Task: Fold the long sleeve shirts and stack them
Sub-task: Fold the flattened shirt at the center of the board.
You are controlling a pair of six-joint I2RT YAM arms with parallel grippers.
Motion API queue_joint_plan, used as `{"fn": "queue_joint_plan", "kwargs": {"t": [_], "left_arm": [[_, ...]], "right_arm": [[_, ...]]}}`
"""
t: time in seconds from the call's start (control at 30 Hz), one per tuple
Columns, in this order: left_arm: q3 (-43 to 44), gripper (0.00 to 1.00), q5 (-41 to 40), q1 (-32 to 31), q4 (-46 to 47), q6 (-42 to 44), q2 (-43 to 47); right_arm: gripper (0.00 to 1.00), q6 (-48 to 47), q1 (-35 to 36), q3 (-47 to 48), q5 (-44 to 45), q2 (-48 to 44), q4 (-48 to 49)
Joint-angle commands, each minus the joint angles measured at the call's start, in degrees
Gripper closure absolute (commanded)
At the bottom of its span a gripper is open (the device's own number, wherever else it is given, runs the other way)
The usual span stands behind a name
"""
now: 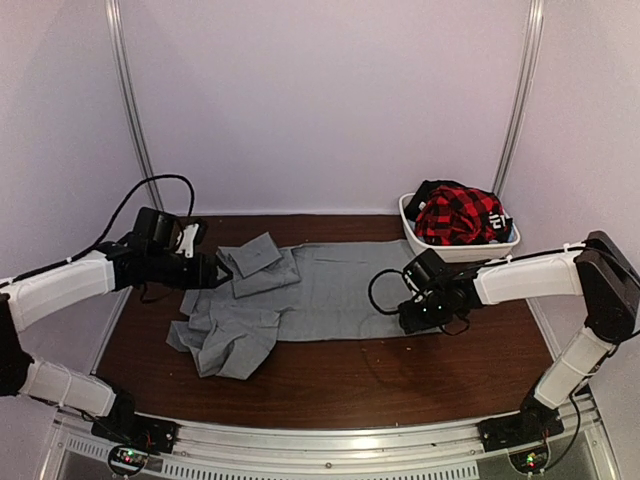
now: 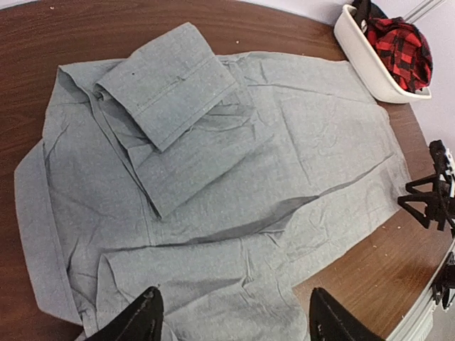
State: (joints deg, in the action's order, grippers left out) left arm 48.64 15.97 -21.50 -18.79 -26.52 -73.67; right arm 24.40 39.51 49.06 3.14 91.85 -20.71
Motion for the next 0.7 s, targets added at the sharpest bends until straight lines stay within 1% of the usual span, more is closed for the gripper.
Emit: {"fn": "queue_joint_plan", "kwargs": {"t": [0.0,0.07,0.13,0.17,0.2,0.27,0.33,0.47,0.67], "left_arm": [[-5.94,0.26,-1.49,-1.37,-9.41,-1.32,9.28],[-8.78,0.22,-2.53,-2.68,-12.58,-3.31,14.34],[-10.24,0.17,-5.91,-7.12,-14.36,-6.87,18.86],[-10.22,0.17,-7.27,-9.71,-15.20,-9.36,20.33],[-10.71,0.17,-7.36,-10.84,-16.19,-11.52,20.99],[-11.85,0.17,-7.72,-11.89,-18.81,-15.24,21.46],[-13.66,0.17,-10.02,-13.75,-20.08,-18.38,23.05],[-17.24,0.25,-11.33,-15.08,-20.13,-22.99,25.81],[-18.62,0.37,-9.74,-16.62,-17.22,-23.49,22.58]], "right_arm": [[0.38,-0.59,0.38,1.14,1.37,0.28,-0.56],[0.38,-0.60,0.39,1.05,1.26,0.02,-0.41],[0.38,-0.59,0.38,0.95,1.07,0.08,-0.34],[0.38,-0.57,0.42,0.88,0.98,0.16,-0.24],[0.38,-0.53,0.40,0.87,0.87,0.25,-0.21],[0.38,-0.42,0.63,0.81,0.67,0.27,-0.08],[0.38,-0.26,0.89,0.70,0.42,0.01,0.13],[0.38,-0.25,1.17,0.45,0.41,-0.41,0.13],[0.38,-0.67,1.23,0.68,0.12,0.55,0.49]]}}
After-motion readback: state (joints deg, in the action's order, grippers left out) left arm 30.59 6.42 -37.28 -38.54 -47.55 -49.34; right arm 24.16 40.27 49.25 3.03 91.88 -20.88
